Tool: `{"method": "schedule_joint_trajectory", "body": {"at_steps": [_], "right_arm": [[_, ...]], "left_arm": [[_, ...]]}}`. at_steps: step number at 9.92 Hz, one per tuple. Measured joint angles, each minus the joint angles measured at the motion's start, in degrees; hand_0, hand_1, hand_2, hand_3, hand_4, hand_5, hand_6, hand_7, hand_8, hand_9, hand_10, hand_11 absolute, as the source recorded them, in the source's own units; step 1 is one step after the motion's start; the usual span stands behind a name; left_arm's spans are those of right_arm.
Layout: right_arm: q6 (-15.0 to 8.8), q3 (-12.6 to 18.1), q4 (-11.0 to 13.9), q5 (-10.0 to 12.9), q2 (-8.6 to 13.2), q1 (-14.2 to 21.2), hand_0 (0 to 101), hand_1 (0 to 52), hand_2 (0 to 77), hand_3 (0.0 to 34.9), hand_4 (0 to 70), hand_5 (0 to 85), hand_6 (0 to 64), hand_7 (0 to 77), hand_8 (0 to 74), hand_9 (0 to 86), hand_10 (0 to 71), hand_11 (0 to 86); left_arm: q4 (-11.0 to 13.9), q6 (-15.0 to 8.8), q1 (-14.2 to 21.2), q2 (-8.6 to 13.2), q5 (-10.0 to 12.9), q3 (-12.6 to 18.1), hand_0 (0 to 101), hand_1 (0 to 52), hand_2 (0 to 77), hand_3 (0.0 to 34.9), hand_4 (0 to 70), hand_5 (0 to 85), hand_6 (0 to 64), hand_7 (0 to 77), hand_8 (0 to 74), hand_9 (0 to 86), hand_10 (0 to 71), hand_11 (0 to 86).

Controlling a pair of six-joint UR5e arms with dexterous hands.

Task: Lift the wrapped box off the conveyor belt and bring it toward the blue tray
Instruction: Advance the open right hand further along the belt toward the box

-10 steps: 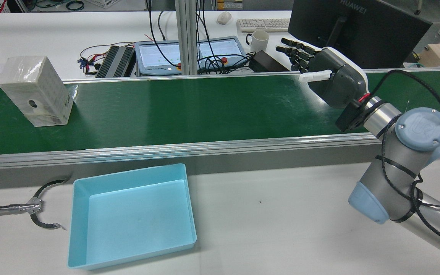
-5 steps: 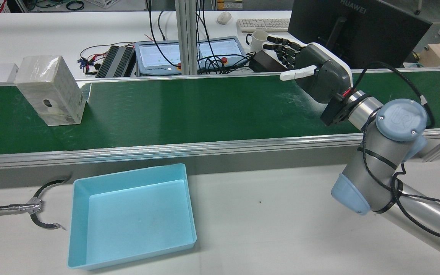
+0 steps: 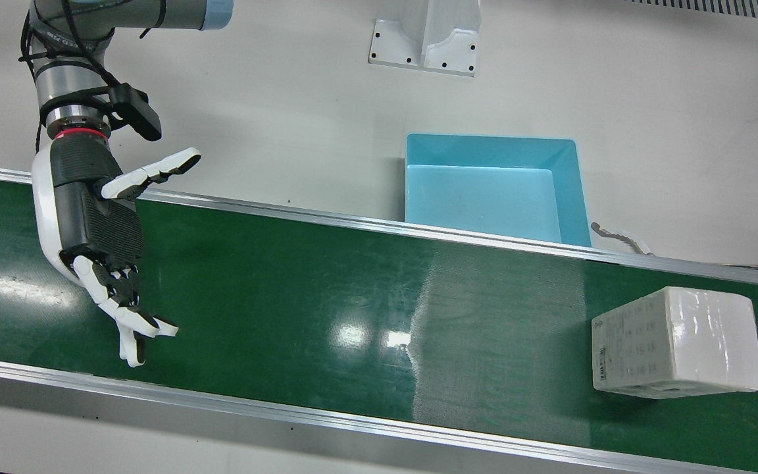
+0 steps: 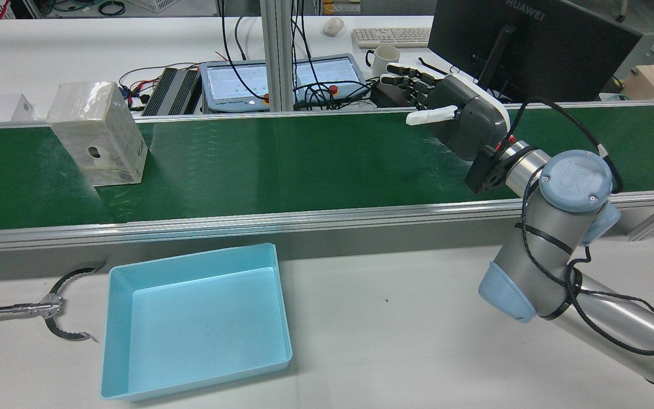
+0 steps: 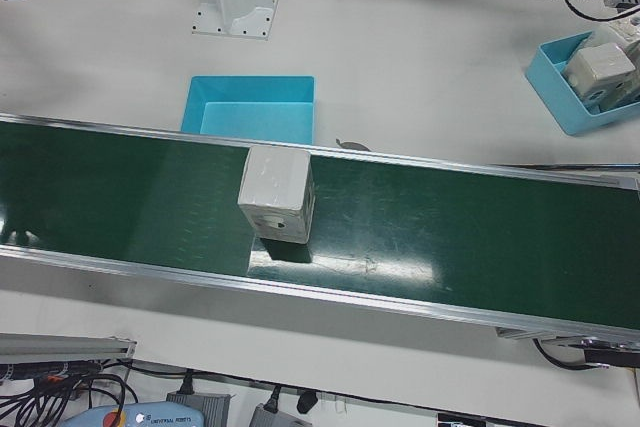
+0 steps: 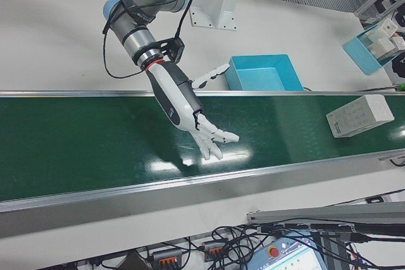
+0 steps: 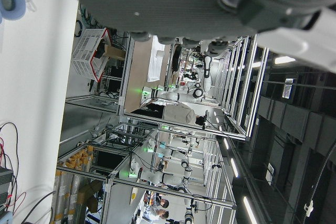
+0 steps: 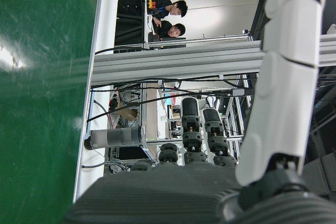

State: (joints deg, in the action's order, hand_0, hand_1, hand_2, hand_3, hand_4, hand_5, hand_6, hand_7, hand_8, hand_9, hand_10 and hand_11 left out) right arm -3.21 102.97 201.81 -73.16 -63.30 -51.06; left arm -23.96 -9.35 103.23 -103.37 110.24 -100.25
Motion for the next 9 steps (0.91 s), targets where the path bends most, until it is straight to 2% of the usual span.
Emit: {"method": "schedule_joint_trajectory", "body": {"at_steps": [2, 3, 9], "right_arm": [[-0.28, -0.46, -0.35, 0.17, 0.13, 0.55, 46, 11.5, 6.5, 0.0, 13.1, 15.3, 8.7, 22.4, 4.4, 5.4, 0.0, 1.1], [-0.34, -0.50, -0.56, 0.21, 0.15, 0.67, 46, 8.7, 6.5, 0.0, 10.4, 14.2, 8.7, 20.2, 4.4, 5.4, 0.0, 1.1], [-0.31, -0.07, -0.84, 0.24, 0.23, 0.94, 46, 8.7, 6.5, 0.0, 12.5, 13.1, 8.7, 20.2, 4.4, 5.4, 0.0, 1.1]], "left_arm": [[0.00, 0.00, 0.00, 0.00, 0.00, 0.00, 0, 0.0, 0.5, 0.0, 0.0, 1.1, 0.5, 0.5, 0.5, 0.5, 0.5, 0.5], [0.00, 0.00, 0.00, 0.00, 0.00, 0.00, 0, 0.0, 0.5, 0.0, 0.0, 1.1, 0.5, 0.5, 0.5, 0.5, 0.5, 0.5], [0.00, 0.00, 0.00, 0.00, 0.00, 0.00, 0, 0.0, 0.5, 0.0, 0.0, 1.1, 0.0, 0.5, 0.5, 0.5, 0.0, 0.5]]}}
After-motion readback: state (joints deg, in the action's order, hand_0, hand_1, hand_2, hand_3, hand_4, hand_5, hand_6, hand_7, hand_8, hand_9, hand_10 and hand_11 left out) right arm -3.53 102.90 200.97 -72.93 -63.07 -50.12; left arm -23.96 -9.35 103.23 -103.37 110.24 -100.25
